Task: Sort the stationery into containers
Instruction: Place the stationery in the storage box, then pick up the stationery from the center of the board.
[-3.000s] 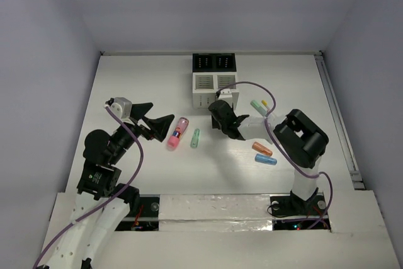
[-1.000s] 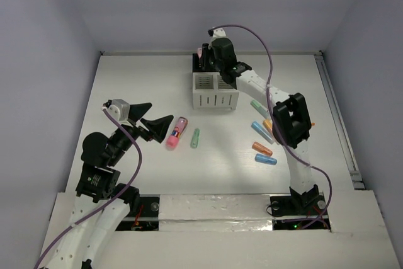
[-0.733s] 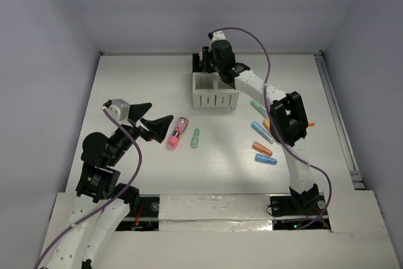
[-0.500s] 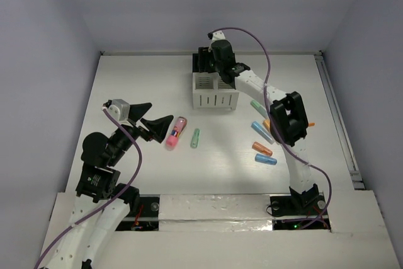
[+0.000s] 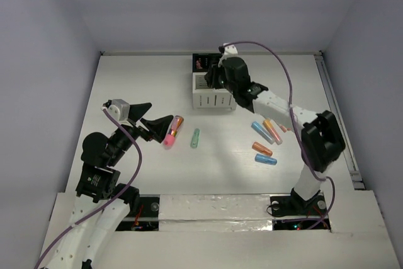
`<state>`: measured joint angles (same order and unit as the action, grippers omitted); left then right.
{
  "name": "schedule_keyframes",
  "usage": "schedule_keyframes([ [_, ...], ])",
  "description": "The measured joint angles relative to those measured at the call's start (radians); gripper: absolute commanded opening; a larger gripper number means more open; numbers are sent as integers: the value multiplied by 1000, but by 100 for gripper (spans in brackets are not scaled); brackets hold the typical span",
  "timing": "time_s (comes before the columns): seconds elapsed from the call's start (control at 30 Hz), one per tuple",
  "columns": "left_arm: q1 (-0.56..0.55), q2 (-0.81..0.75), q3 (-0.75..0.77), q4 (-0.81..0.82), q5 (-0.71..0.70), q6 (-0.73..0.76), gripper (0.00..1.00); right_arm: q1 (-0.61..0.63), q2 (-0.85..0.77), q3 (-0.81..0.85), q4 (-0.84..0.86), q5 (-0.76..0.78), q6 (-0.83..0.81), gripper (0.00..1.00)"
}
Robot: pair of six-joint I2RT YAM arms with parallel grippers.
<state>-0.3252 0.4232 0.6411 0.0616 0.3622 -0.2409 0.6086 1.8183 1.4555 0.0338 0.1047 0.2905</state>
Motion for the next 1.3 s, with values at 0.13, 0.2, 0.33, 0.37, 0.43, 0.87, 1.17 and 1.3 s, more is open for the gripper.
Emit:
schedule_keyframes([
  [0.13, 0, 0, 0, 0, 1, 0, 99, 125, -143, -210, 87, 36, 40, 32],
  [0.2, 0, 0, 0, 0, 1, 0, 99, 193, -177, -303, 110, 56, 60, 47],
  [0.33, 0, 0, 0, 0, 2, 0, 99, 301, -177, -412, 101, 88, 93, 78],
  [0.37, 0, 0, 0, 0, 2, 0, 99, 315, -168, -422, 90, 99, 102, 78],
  [0.43, 0, 0, 0, 0, 2, 0, 99, 331, -135, -420, 79, 121, 119, 77],
  [0.87, 0, -1, 0, 1, 4, 0, 99, 351, 109, -326, 26, 225, 180, 68],
  [1.17, 0, -1, 0, 1, 4, 0, 99, 369, 132, -299, 0, 272, 188, 66],
  [1.3, 0, -1, 0, 1, 5, -1, 99, 369, 115, -310, -26, 283, 190, 62],
])
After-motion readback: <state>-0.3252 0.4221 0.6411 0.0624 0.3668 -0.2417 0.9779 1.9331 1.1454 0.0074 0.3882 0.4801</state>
